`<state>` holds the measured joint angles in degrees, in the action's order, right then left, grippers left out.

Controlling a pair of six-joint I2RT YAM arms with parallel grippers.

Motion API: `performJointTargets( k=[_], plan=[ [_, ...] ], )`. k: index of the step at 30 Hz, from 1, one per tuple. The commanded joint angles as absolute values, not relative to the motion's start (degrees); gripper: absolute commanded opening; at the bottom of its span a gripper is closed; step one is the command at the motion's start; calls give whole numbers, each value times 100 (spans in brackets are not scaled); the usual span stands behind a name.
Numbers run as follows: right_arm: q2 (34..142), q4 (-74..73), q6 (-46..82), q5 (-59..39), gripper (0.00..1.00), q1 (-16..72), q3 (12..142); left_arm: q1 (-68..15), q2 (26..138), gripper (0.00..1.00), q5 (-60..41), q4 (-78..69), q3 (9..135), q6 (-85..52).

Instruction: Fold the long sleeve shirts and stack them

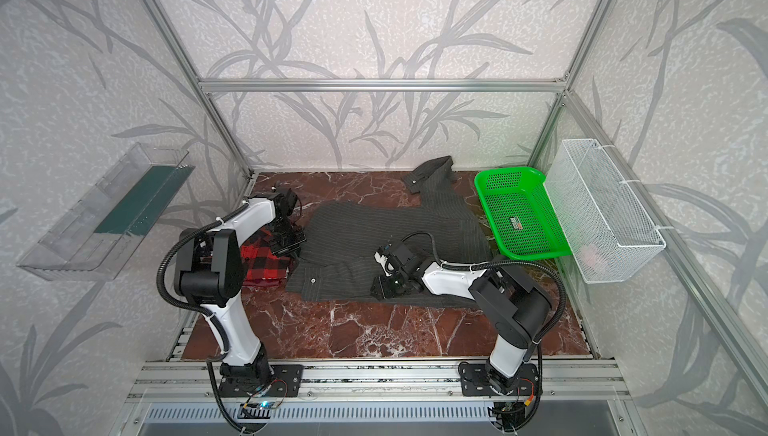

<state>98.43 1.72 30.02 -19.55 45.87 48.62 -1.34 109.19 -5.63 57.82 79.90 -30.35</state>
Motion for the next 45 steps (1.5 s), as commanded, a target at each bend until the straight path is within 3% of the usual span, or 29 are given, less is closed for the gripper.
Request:
performJointTargets(
  k=[1,8,15,23,28,45],
  plan=[
    [9815,754,2927,-1933,52,4579,4672,-105,10521,21,-527,5978,7883,-2945],
    [8933,1385,2672,-1845,55,4383,4878,-105,10066,51,-668,6064,8057,-3002],
    [8658,2162,2109,-1479,65,2965,6077,-182,10285,68,-707,6198,9049,-2964],
    [9707,2501,2123,-458,73,1691,7775,-343,11343,71,-276,6553,10283,-2944],
    [11046,3066,2025,-410,74,1310,9344,-377,12037,72,-132,6725,10950,-2997],
    [15177,5385,1749,-791,72,1045,14877,-553,13943,73,235,7316,13079,-2890]
  ],
)
